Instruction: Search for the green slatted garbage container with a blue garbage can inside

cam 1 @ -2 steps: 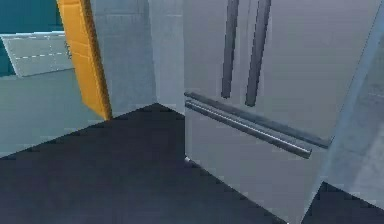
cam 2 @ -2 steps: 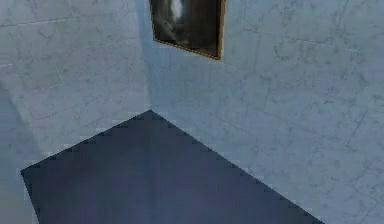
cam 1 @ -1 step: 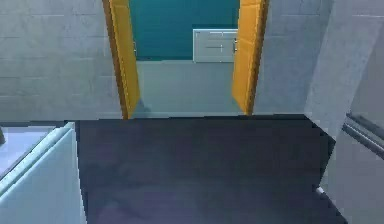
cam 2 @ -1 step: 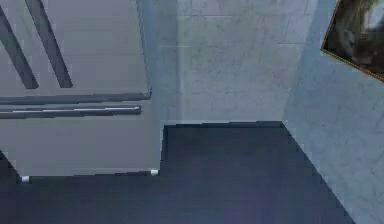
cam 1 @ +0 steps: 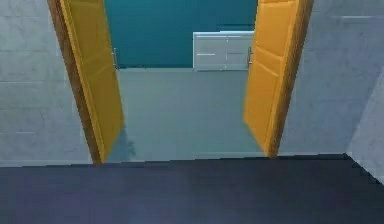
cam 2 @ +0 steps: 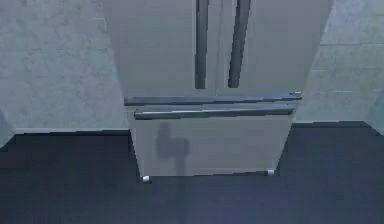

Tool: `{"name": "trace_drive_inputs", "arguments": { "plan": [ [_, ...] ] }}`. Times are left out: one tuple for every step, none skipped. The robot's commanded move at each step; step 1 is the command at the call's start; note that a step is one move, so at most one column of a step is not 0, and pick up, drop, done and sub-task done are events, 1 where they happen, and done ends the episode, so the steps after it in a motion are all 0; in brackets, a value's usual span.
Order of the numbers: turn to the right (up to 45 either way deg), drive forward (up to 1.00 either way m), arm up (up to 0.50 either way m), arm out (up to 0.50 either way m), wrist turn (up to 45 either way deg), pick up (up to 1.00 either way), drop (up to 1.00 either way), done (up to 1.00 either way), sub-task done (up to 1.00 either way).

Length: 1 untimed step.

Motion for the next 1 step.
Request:
{"name": "trace_drive_inputs", "arguments": {
  "plan": [
    [-27.0, 0.0, 0.0, 0.0, 0.0, 0.0, 0.0, 0.0, 0.0]
  ]
}}
